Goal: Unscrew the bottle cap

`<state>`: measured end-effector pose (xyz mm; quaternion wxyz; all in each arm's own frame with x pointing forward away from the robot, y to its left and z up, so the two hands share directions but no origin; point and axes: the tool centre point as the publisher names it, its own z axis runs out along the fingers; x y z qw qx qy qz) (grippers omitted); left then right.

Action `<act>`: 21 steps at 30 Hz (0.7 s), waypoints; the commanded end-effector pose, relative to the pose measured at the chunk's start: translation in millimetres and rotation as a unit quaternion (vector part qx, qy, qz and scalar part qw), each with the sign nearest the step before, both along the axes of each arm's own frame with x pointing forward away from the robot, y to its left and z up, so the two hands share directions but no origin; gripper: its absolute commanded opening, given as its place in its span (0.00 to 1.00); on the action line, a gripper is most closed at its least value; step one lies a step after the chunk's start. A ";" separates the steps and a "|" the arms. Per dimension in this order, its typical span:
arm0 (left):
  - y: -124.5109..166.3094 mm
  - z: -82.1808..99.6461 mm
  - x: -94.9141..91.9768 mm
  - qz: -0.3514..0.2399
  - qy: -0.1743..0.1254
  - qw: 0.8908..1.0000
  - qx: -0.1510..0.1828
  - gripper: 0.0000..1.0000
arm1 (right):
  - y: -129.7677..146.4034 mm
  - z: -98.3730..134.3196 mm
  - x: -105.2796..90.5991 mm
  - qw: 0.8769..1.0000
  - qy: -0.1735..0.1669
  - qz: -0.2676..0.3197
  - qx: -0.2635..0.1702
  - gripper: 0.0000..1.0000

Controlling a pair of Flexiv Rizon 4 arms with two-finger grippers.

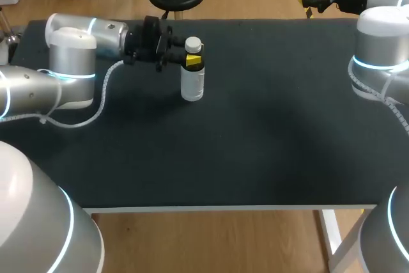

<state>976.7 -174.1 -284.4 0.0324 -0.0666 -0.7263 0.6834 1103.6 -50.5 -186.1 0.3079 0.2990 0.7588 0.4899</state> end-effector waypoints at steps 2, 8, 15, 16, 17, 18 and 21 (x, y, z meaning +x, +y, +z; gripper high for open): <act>0.4 0.1 -1.5 0.001 0.000 1.000 0.001 0.00 | 0.1 0.3 0.2 1.000 0.000 0.000 0.000 1.00; 0.4 0.1 -1.5 0.001 0.000 1.000 0.001 0.00 | 0.1 0.3 0.2 1.000 0.000 0.000 0.000 1.00; 2.0 -0.5 1.0 0.001 0.003 1.000 -0.008 0.00 | 0.1 0.3 0.2 1.000 0.000 0.000 0.000 1.00; 2.3 -0.5 1.2 0.001 0.002 1.000 -0.008 0.00 | 0.1 0.3 0.2 1.000 0.000 0.000 0.000 1.00; 2.6 -0.6 1.7 0.002 0.001 1.000 -0.008 0.00 | 0.1 0.3 0.2 1.000 0.000 0.000 0.000 1.00; 2.9 -0.7 2.1 0.003 0.000 1.000 -0.009 0.00 | 0.1 0.3 0.2 1.000 0.000 0.000 0.000 1.00; 4.0 -1.0 4.1 0.005 0.001 1.000 -0.012 0.00 | 0.1 0.3 0.2 1.000 0.000 0.000 0.000 1.00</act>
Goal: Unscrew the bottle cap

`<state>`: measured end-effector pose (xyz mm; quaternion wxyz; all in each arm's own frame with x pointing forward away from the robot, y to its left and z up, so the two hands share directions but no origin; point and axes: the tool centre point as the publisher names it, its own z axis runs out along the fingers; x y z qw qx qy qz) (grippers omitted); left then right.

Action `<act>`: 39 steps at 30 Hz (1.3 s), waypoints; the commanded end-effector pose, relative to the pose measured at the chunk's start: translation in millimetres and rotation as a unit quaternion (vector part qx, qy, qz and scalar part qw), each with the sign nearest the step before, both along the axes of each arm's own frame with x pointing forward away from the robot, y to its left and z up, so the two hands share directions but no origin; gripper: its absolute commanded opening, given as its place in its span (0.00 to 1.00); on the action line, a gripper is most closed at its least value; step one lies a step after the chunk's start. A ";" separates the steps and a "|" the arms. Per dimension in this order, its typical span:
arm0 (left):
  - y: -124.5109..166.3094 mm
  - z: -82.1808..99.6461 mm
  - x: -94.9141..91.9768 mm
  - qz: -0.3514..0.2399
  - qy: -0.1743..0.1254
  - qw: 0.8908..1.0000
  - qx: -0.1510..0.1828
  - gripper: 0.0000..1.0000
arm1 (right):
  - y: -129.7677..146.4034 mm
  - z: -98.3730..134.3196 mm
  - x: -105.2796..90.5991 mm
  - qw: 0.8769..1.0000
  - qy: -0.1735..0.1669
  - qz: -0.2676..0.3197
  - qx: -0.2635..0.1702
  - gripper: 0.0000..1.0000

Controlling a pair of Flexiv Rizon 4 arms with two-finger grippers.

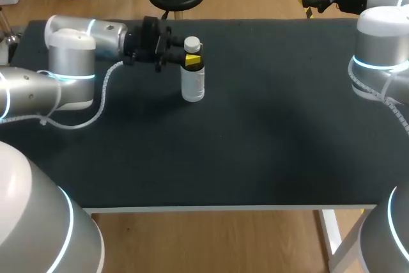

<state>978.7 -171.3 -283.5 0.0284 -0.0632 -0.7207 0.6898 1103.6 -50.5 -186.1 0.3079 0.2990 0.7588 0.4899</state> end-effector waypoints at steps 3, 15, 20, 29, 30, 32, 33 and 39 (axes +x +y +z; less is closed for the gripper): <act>2.1 -2.7 4.0 0.003 0.002 1.000 -0.003 0.00 | 0.1 0.3 0.2 1.000 0.000 0.000 0.000 1.00; 2.4 -2.8 4.5 0.003 0.002 1.000 -0.002 0.00 | 0.1 0.3 0.2 1.000 0.000 0.000 0.000 1.00; 2.4 -2.8 4.5 0.003 0.002 1.000 -0.002 0.00 | 0.1 0.3 0.2 1.000 0.000 0.000 0.000 1.00; 2.4 -2.8 4.5 0.003 0.002 1.000 -0.002 0.00 | 13.9 0.5 5.2 0.984 -0.002 0.178 0.014 1.00; 2.4 -2.8 4.5 0.003 0.002 1.000 -0.002 0.00 | 16.5 -1.0 4.5 0.981 0.000 0.192 0.014 1.00; 2.4 -2.8 4.5 0.003 0.002 1.000 -0.002 0.00 | 21.7 -3.6 2.2 0.975 0.007 0.223 0.020 1.00; 2.4 -2.8 4.5 0.003 0.002 1.000 -0.002 0.00 | 23.9 -5.0 0.9 0.971 0.009 0.238 0.022 1.00; 2.4 -2.8 4.5 0.003 0.002 1.000 -0.002 0.00 | 37.0 -10.7 -8.7 0.954 0.026 0.298 0.020 1.00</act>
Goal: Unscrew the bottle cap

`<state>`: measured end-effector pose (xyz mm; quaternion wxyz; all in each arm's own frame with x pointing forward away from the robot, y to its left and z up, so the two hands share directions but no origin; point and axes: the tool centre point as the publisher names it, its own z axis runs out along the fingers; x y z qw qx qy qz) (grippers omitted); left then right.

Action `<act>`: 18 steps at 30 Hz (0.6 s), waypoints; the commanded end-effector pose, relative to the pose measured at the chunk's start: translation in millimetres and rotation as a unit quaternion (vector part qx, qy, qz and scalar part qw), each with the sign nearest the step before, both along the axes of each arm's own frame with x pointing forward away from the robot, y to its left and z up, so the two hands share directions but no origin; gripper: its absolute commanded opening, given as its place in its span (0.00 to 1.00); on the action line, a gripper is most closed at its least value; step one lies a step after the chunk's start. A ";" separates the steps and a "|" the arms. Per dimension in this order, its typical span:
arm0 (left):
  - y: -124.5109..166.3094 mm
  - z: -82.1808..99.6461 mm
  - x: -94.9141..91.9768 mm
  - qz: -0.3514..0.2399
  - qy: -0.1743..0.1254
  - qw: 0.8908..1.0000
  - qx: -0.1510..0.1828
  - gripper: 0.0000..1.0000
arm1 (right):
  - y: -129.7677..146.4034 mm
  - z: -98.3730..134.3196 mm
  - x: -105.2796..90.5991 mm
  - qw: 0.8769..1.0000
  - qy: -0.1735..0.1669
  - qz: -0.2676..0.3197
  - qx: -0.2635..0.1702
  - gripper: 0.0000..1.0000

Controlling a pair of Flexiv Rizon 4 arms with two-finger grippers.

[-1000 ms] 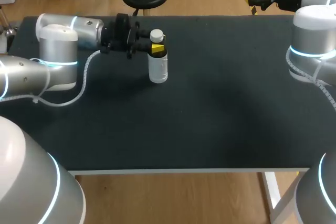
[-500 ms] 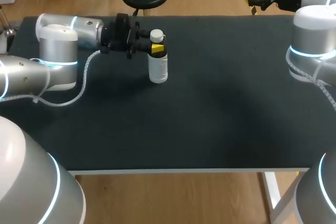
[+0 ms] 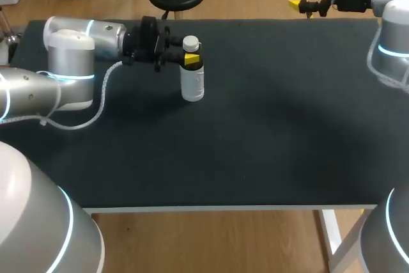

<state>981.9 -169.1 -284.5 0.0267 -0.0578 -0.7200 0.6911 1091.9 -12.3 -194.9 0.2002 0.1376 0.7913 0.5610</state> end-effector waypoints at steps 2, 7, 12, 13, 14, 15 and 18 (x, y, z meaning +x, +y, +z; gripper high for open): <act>0.2 -1.9 1.4 -0.002 0.000 1.000 -0.001 0.00 | 2.5 -3.4 0.2 0.993 0.039 0.110 -0.012 1.00; 0.2 -1.9 1.4 -0.002 0.000 1.000 -0.001 0.00 | 11.8 -6.8 -7.9 0.986 0.056 0.155 -0.009 1.00; 0.2 -1.9 1.4 -0.002 0.000 1.000 -0.001 0.00 | 25.0 -12.7 -17.8 0.975 0.068 0.209 -0.014 1.00; 0.2 -1.9 1.4 -0.002 0.000 1.000 -0.001 0.00 | 27.4 -13.6 -19.3 0.973 0.070 0.218 -0.015 1.00; 0.2 -1.9 1.4 -0.002 0.000 1.000 -0.001 0.00 | 30.2 -14.2 -20.6 0.971 0.071 0.229 -0.016 1.00; 0.2 -1.9 1.4 -0.002 0.000 1.000 -0.001 0.00 | 32.4 -14.4 -22.8 0.968 0.071 0.240 -0.016 1.00; 0.2 -1.9 1.4 -0.002 0.000 1.000 -0.001 0.00 | 37.1 -15.1 -27.4 0.962 0.072 0.264 -0.020 1.00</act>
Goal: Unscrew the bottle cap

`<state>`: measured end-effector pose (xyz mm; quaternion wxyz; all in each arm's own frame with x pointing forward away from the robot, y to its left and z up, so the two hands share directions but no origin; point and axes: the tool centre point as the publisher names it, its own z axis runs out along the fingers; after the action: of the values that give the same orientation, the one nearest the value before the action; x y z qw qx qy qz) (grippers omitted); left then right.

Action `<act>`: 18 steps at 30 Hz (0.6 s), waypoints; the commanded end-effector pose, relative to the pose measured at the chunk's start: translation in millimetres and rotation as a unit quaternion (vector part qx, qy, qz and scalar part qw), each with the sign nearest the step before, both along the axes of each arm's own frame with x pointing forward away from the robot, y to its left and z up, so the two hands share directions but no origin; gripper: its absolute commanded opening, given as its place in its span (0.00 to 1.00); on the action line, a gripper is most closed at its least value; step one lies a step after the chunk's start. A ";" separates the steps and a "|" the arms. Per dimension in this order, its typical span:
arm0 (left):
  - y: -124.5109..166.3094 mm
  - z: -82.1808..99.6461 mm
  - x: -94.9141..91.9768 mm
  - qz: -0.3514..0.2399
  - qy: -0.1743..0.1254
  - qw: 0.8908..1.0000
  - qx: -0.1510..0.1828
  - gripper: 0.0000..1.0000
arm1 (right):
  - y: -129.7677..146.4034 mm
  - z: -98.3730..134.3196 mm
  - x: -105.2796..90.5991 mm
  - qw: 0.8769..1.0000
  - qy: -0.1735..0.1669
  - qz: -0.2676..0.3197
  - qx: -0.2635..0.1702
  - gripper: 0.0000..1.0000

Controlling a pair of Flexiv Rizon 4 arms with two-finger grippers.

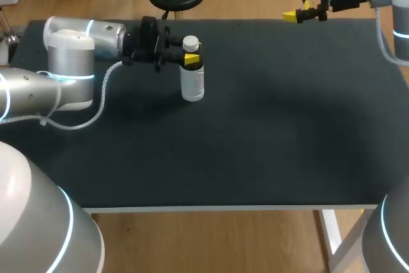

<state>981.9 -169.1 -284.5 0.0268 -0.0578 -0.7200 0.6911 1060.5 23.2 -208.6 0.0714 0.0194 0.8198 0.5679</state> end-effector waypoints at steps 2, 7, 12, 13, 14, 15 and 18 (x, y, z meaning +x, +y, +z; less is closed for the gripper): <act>0.2 -1.9 1.3 -0.002 0.000 1.000 -0.001 0.00 | 3.6 -2.1 2.0 0.993 0.035 0.111 -0.008 1.00; 0.2 -1.9 1.3 -0.002 0.000 1.000 -0.001 0.00 | 5.0 -4.0 -1.0 0.990 0.038 0.133 -0.011 1.00; 0.2 -1.9 1.3 -0.002 0.000 1.000 -0.001 0.00 | 5.0 -4.0 -1.0 0.990 0.038 0.133 -0.011 1.00; 0.2 -1.9 1.3 -0.002 0.000 1.000 -0.001 0.00 | 5.0 -4.0 -1.0 0.990 0.038 0.133 -0.011 1.00; 0.2 -1.9 1.3 -0.002 0.000 1.000 -0.001 0.00 | 5.0 -4.0 -1.0 0.990 0.038 0.133 -0.011 1.00; 0.2 -1.9 1.3 -0.002 0.000 1.000 -0.001 0.00 | 5.0 -4.0 -1.0 0.990 0.038 0.133 -0.011 1.00; 0.2 -1.9 1.3 -0.002 0.000 1.000 -0.001 0.00 | 5.0 -4.0 -1.0 0.990 0.038 0.133 -0.011 1.00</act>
<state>982.0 -169.1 -284.5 0.0268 -0.0578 -0.7200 0.6911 1055.0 29.4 -212.4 0.0038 -0.0424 0.8241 0.5649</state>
